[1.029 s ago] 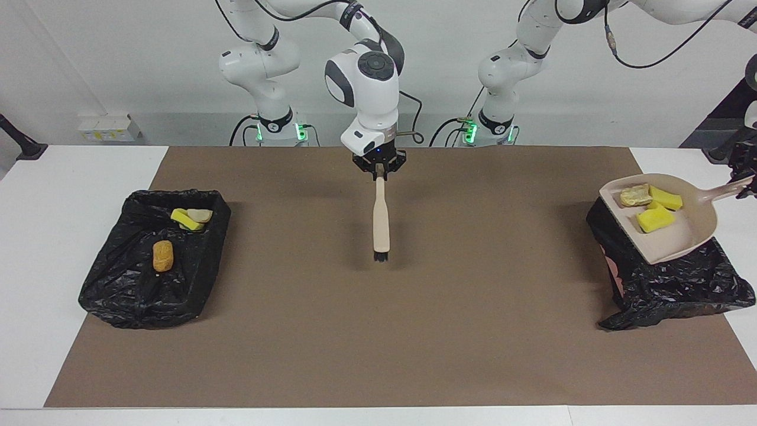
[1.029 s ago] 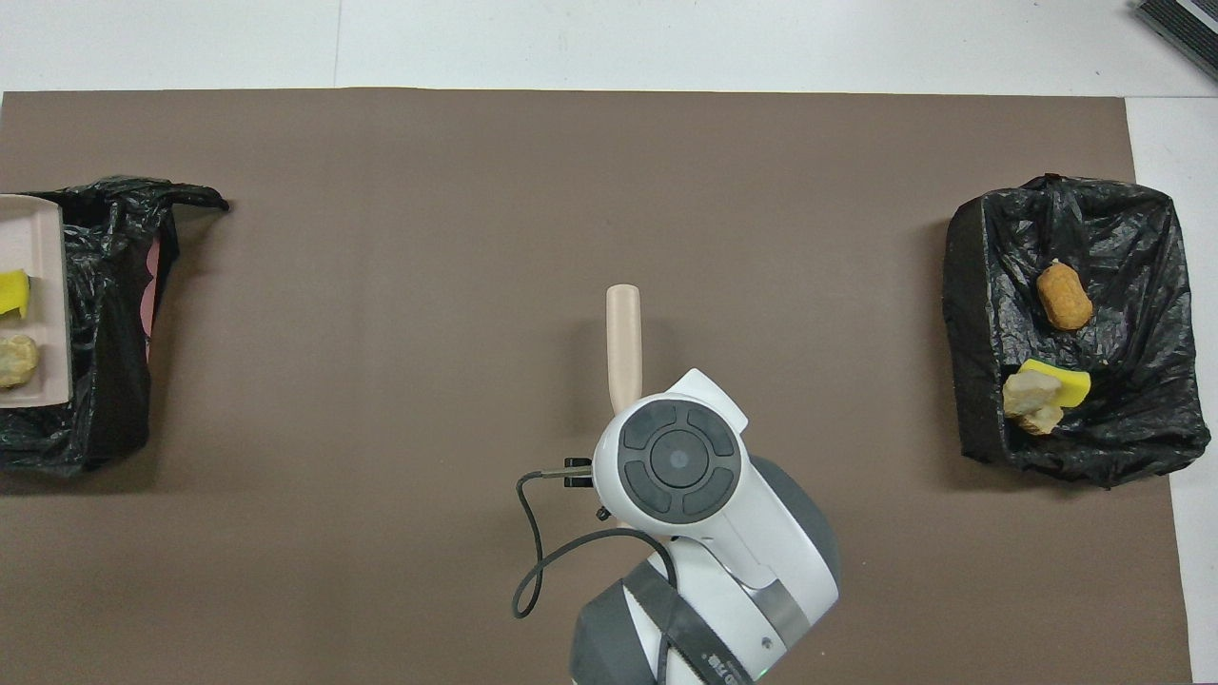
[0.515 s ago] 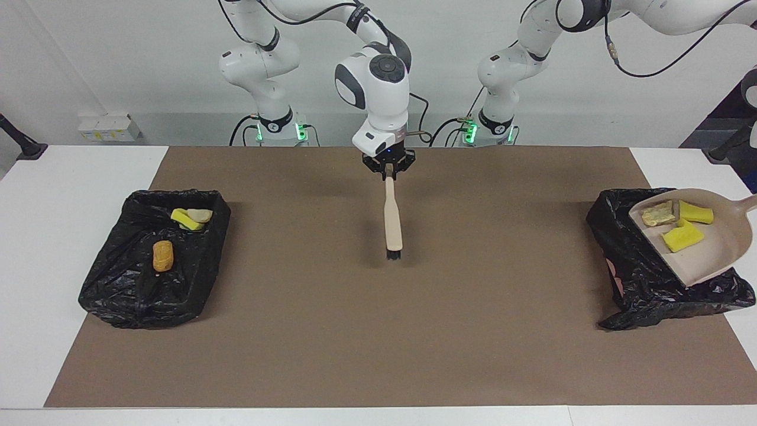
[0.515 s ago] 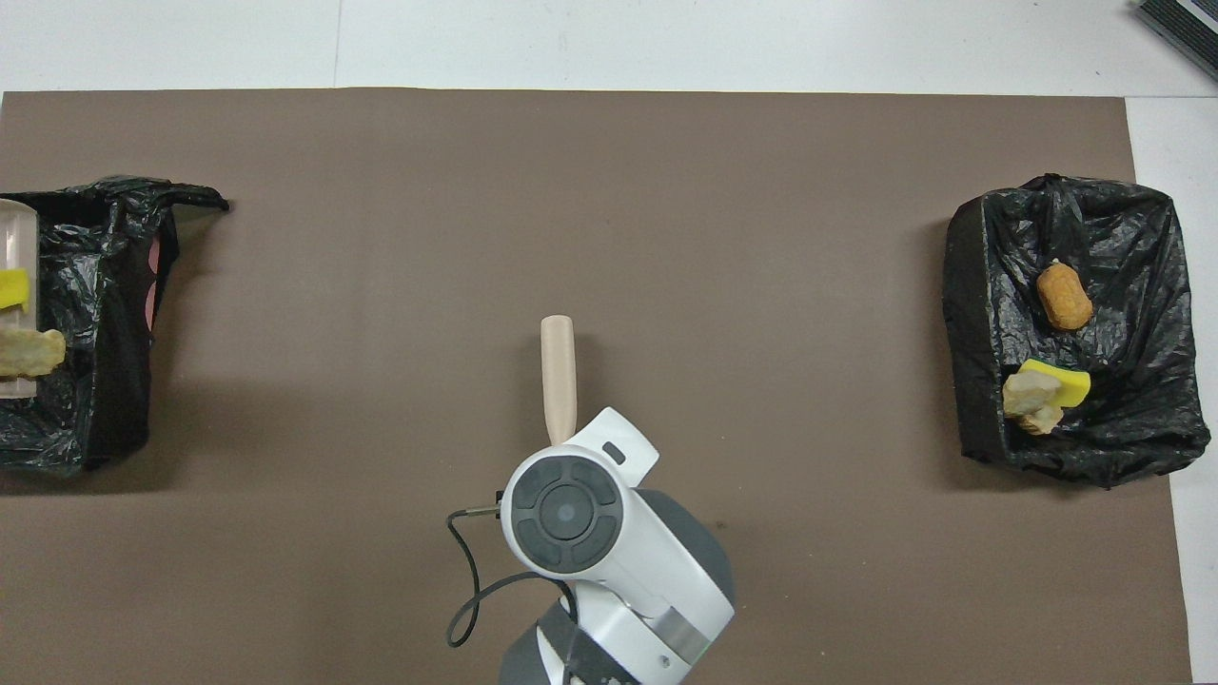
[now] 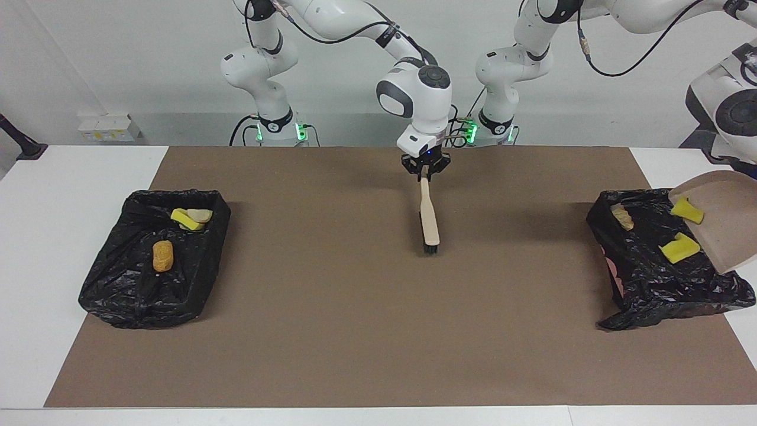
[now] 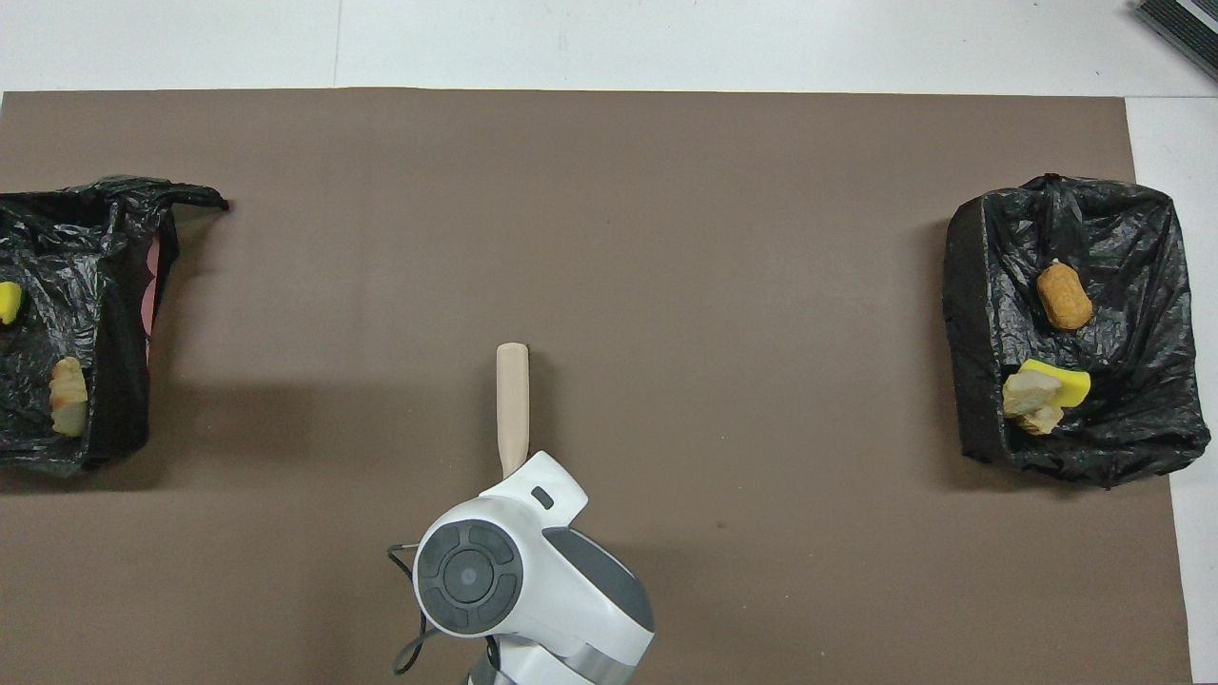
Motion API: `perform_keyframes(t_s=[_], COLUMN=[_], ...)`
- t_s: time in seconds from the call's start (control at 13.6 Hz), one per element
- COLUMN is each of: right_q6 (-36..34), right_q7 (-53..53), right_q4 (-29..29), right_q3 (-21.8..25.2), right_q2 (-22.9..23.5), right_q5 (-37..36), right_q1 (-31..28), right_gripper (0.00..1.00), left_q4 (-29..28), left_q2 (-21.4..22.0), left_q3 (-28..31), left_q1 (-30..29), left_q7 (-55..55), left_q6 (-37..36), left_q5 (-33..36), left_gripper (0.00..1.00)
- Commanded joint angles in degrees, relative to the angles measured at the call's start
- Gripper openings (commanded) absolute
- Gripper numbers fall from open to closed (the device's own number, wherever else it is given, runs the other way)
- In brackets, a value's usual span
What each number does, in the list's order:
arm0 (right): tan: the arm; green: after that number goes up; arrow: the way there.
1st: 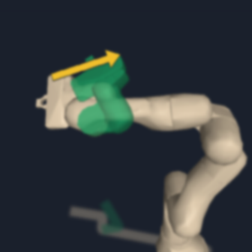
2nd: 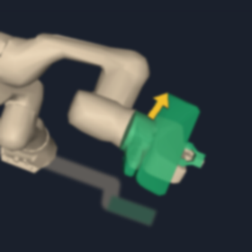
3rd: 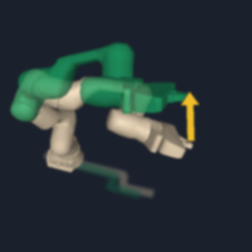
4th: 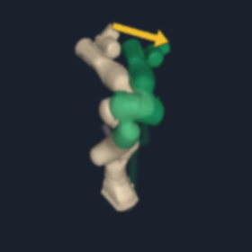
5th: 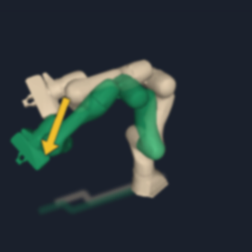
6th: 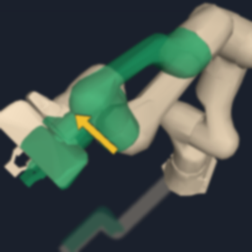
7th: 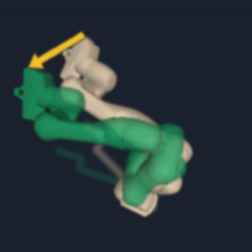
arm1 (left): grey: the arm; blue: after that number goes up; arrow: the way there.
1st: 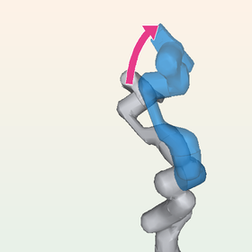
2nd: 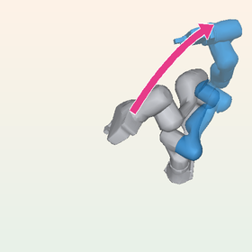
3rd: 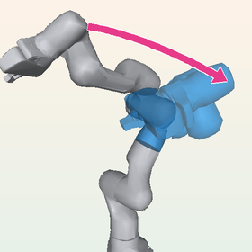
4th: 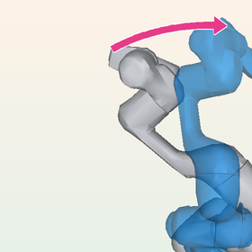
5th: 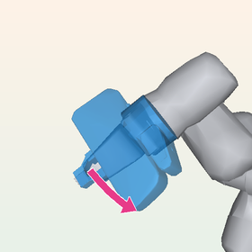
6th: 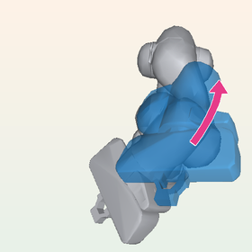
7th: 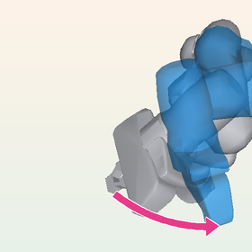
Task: Sweep and dump trash in bin
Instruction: 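Tip the dustpan with the left gripper while the right gripper lowers the brush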
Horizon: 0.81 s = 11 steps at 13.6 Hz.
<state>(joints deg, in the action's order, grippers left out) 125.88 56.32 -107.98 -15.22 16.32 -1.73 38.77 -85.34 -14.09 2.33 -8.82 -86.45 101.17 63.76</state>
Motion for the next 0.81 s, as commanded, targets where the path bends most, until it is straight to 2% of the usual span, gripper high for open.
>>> perform_keyframes(t_s=[0.0,0.22,0.74], right_q6=[1.74,1.74,1.12], right_q7=[3.35,3.8,3.88], right_q4=[-1.0,-4.17,-7.77], right_q3=[-0.25,-0.25,-0.25], right_q2=[-0.76,-2.7,-5.33], right_q5=[-0.29,0.94,3.84], right_q1=[1.04,2.54,4.03], right_gripper=[0.0,0.0,0.0], left_q4=[-2.98,-2.73,-0.44], left_q2=[3.36,4.77,5.39], left_q3=[0.74,0.74,0.04], left_q1=[2.4,2.84,3.55], left_q7=[1.81,1.2,-3.0], left_q6=[-2.46,-2.82,-4.14], left_q5=[5.99,8.56,7.44], left_gripper=[0.0,0.0,0.0])
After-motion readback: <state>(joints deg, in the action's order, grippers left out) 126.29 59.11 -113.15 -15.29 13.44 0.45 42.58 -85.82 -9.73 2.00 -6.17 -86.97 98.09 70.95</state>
